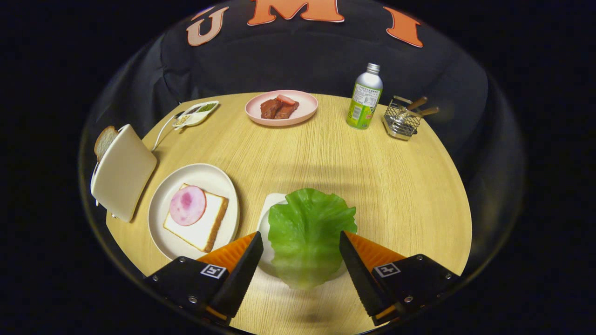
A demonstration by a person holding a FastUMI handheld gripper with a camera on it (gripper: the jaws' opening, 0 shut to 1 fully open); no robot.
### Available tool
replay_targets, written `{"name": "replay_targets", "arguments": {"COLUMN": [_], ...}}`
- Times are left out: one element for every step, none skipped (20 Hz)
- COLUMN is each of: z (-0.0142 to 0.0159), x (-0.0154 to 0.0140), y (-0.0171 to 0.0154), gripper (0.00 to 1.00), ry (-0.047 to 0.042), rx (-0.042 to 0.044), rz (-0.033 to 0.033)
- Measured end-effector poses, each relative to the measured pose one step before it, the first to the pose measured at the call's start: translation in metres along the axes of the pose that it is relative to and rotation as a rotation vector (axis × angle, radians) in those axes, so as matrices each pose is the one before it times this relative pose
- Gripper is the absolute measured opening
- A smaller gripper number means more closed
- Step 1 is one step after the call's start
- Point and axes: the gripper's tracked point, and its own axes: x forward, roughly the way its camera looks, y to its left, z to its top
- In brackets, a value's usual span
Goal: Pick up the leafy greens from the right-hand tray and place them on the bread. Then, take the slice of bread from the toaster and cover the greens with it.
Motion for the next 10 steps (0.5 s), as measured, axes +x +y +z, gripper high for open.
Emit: {"name": "replay_targets", "arguments": {"z": [-0.00058,-0.00274,-0.00129,-0.00157,-0.00157,-0.00114,-0.00065,0.00332,0.00272,-0.00078], "x": [0.00609,0.00649,0.00506,0.00544,0.00496,0.00487,0.00372,0.00025,0.00131,0.00157], "y": [-0.00036,-0.00135,-0.00208,-0.00218,-0.00116,-0.00113,-0.00173,-0.00290,0.00003,-0.00074], "gripper": [0.98,0.97,0.96,0.96,0.94,0.93,0.90,0.89,0.86,0.84], "ry": [0.01484,0.01871,0.01690,0.01375,0.01389,0.01116,0.00803,-0.01027,-0.00443,0.00524], "rx": [0.00760,0.01416,0.01722,0.01795,0.01049,0.00833,0.00729,0.00110,0.00508,-0.00321], "rz": [0.00564,0.00096,0.00362,0.00036,0.00193,-0.00077,-0.00362,-0.00819,-0.00130,-0.00662]}}
